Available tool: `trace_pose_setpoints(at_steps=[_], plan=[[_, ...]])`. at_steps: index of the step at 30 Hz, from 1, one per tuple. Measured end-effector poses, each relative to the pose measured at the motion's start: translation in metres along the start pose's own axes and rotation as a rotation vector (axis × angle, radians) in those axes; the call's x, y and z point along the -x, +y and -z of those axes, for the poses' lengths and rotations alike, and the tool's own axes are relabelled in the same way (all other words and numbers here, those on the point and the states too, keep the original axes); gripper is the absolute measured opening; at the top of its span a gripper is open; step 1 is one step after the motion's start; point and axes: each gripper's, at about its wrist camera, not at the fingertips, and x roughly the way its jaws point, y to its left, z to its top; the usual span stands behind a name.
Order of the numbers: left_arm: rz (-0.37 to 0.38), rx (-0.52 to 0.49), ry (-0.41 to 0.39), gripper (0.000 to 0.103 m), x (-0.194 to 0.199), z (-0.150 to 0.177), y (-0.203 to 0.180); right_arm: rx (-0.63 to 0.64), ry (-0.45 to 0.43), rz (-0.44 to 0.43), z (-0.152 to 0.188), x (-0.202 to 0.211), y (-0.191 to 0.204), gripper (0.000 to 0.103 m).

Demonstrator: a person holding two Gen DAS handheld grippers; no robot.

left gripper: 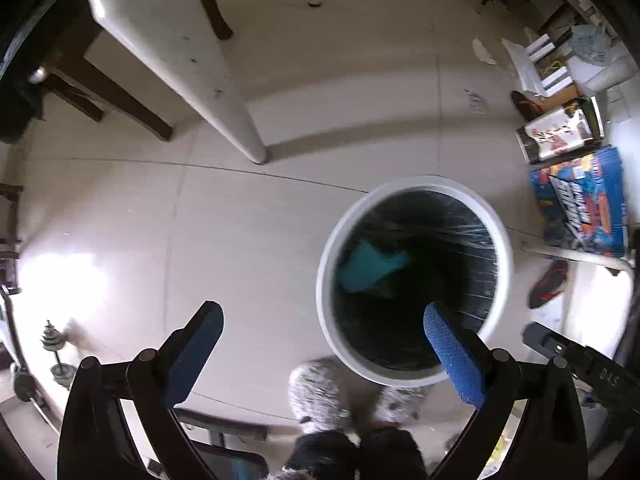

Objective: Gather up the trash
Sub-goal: 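Carry the bag and lid down to the trash bin and release both, then raise both tools back toward the table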

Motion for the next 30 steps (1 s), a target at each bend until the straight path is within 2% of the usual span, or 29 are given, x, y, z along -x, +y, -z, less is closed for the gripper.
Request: trace_pose_setpoints(at_steps=[1, 5, 9, 16, 21, 30], plan=[[-0.042, -0.016, 0.0, 0.103, 0.002, 0.003, -0.003, 0.013, -0.004, 0.025, 0.002, 0.001, 0.002, 0.103], [-0.074, -0.036, 0.001, 0.103, 0.01, 0.009, 0.006, 0.111, -0.045, 0.2, 0.009, 0.01, 0.012, 0.103], [-0.072, -0.043, 0.012, 0.103, 0.027, 0.018, 0.005, 0.166, -0.067, 0.277, 0.022, 0.021, 0.021, 0.103], [-0.062, -0.063, 0.013, 0.103, 0.075, 0.029, 0.002, 0.185, -0.101, 0.291, 0.045, 0.072, 0.034, 0.103], [-0.041, -0.062, 0.002, 0.103, 0.121, 0.037, 0.002, 0.204, -0.133, 0.281, 0.065, 0.129, 0.05, 0.103], [-0.005, -0.082, -0.013, 0.103, 0.238, 0.056, 0.004, 0.21, -0.162, 0.261, 0.111, 0.244, 0.084, 0.103]])
